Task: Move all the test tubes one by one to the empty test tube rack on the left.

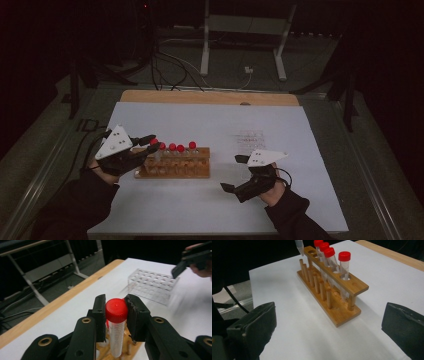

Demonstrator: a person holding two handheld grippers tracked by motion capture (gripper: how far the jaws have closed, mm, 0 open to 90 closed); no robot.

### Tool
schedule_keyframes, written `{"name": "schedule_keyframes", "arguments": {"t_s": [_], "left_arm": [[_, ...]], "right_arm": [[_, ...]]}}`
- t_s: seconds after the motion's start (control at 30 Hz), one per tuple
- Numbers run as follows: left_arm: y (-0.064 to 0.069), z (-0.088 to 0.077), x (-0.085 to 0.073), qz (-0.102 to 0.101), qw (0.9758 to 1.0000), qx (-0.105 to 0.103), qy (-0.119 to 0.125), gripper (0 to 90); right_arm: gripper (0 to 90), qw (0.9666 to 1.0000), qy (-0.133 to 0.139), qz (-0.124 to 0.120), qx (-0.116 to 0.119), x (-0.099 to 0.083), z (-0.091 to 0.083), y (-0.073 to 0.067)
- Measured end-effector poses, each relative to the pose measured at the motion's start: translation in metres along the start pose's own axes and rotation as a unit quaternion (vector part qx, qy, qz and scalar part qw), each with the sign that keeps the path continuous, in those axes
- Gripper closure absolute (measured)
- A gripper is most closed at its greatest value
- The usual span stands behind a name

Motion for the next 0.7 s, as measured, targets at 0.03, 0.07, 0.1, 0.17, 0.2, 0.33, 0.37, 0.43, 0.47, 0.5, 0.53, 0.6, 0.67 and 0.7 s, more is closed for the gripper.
{"name": "schedule_keyframes", "arguments": {"t_s": [0.03, 0.07, 0.1, 0.17, 0.2, 0.33, 0.37, 0.43, 0.47, 0.5, 0.53, 0.6, 0.67, 0.7], "left_arm": [[-0.003, -0.001, 0.0, -0.002, 1.0, 0.004, 0.003, 71.7], [-0.005, -0.001, 0.0, -0.005, 1.0, 0.006, 0.005, 71.7], [-0.008, -0.002, -0.001, -0.006, 0.9999, 0.01, 0.004, 71.7], [-0.013, -0.002, -0.002, -0.011, 0.9997, 0.018, 0.009, 71.7], [-0.015, -0.002, -0.003, -0.015, 0.9996, 0.021, 0.011, 71.7], [-0.025, -0.002, -0.005, -0.02, 0.9988, 0.04, 0.017, 71.7], [-0.026, -0.001, -0.005, -0.022, 0.9986, 0.044, 0.02, 71.7], [-0.03, 0.001, -0.007, -0.027, 0.9982, 0.049, 0.023, 71.7], [-0.031, 0.002, -0.008, -0.031, 0.998, 0.05, 0.024, 71.7], [-0.032, 0.003, -0.009, -0.037, 0.9978, 0.049, 0.027, 71.7], [-0.033, 0.005, -0.011, -0.039, 0.9975, 0.052, 0.028, 71.7], [-0.033, 0.008, -0.015, -0.041, 0.9974, 0.053, 0.025, 71.7], [-0.033, 0.012, -0.019, -0.042, 0.9973, 0.055, 0.023, 71.7], [-0.033, 0.013, -0.02, -0.048, 0.9971, 0.053, 0.025, 71.7]], "right_arm": [[0.0, 1.0, 0.0, 0.001, 0.0, 0.0, 0.0, 0.0], [0.0, 1.0, 0.0, 0.0, 0.0, 0.0, 0.0, 0.0], [0.0, 1.0, 0.0, 0.0, -0.001, 0.0, 0.0, 0.0], [0.0, 1.0, 0.001, -0.001, -0.001, 0.0, -0.001, 0.0], [0.0, 1.0, 0.0, -0.001, -0.002, 0.0, -0.001, 0.0], [0.0, 1.0, 0.0, -0.003, -0.004, 0.0, 0.0, 0.001], [0.0, 1.0, 0.0, -0.002, -0.003, 0.0, -0.001, 0.001], [0.0, 1.0, 0.0, -0.002, -0.004, 0.0, -0.001, 0.001], [0.0, 1.0, 0.0, -0.002, -0.004, 0.0, -0.001, 0.001], [0.0, 1.0, 0.0, -0.002, -0.004, 0.0, -0.001, 0.001], [0.0, 1.0, -0.001, -0.003, -0.004, 0.0, -0.001, 0.001], [0.0, 1.0, -0.001, -0.002, -0.005, 0.0, -0.001, 0.001], [0.0, 1.0, -0.002, -0.002, -0.005, -0.001, -0.001, 0.002], [0.0, 1.0, -0.002, -0.001, -0.005, -0.001, -0.001, 0.002]]}}
Point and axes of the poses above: each handheld gripper's, and its own axes: z roughly forward along the jaws, x roughly out of its top, y roughly to its right, the point moved 8 cm from there along z, roughly forward along the jaws, and after that the axes turned 7 degrees about z, right-handed, at the moved point
